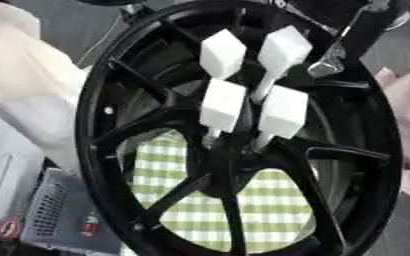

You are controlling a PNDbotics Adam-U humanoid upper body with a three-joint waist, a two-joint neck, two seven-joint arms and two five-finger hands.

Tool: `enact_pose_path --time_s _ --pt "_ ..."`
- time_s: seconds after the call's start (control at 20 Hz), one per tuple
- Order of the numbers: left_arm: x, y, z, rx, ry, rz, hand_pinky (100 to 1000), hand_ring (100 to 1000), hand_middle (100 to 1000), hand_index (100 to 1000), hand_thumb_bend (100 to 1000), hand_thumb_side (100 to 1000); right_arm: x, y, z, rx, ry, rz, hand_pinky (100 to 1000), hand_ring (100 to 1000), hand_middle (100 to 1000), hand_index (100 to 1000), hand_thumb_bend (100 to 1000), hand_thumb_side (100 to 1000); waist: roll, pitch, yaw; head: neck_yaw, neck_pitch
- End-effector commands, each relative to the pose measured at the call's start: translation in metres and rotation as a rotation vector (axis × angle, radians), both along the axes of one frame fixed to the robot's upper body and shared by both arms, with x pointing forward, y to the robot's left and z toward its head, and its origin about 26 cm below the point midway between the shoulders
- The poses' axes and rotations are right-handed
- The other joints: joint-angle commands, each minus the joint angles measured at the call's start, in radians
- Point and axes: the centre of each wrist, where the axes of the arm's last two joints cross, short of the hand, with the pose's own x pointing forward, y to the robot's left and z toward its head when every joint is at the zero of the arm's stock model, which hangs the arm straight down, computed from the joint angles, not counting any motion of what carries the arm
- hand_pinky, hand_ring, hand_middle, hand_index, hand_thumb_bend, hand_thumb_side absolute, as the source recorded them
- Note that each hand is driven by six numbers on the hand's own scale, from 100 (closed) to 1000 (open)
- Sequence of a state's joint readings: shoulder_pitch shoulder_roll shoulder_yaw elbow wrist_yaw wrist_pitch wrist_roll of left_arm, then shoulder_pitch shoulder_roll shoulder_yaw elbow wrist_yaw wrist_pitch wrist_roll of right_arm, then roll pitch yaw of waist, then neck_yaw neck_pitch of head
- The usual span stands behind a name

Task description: Pull the pin out of the wheel hub.

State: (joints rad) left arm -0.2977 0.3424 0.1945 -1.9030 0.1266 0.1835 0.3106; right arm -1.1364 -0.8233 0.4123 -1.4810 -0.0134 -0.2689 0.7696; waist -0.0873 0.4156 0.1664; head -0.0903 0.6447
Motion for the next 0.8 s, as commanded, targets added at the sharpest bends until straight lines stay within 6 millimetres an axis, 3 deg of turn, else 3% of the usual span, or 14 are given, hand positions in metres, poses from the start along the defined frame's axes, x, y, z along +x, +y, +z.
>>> enact_pose_path --time_s 0.05,0.25,0.45,0.6,0.8 --pt "-0.002 0.004 0.007 0.024 -0.017 0.012 616 650 507 687 790 498 -0.01 -0.022 0.029 0.058 -0.058 -0.033 823 611 367 524 311 100 0.011 -0.036 -0.006 0.001 0.008" --pt "-0.003 0.006 0.006 0.025 -0.014 0.023 616 649 507 687 790 498 -0.021 -0.06 0.043 0.186 -0.108 -0.103 824 610 371 527 315 100 0.02 -0.043 -0.021 0.01 0.015" --pt "-0.003 0.007 0.006 0.023 -0.018 0.032 617 649 507 687 790 499 -0.042 -0.112 0.042 0.309 -0.169 -0.231 824 614 390 543 323 105 0.034 -0.048 -0.039 0.023 0.019" --pt "-0.004 0.007 0.006 0.019 -0.02 0.04 617 649 506 687 790 498 -0.062 -0.156 0.027 0.379 -0.208 -0.37 833 618 397 550 327 116 0.049 -0.05 -0.053 0.032 0.019" --pt "-0.004 0.008 0.004 0.009 -0.016 0.049 617 648 506 687 790 500 -0.076 -0.207 -0.014 0.544 -0.229 -0.549 836 619 422 583 345 129 0.072 -0.055 -0.073 0.051 0.019"
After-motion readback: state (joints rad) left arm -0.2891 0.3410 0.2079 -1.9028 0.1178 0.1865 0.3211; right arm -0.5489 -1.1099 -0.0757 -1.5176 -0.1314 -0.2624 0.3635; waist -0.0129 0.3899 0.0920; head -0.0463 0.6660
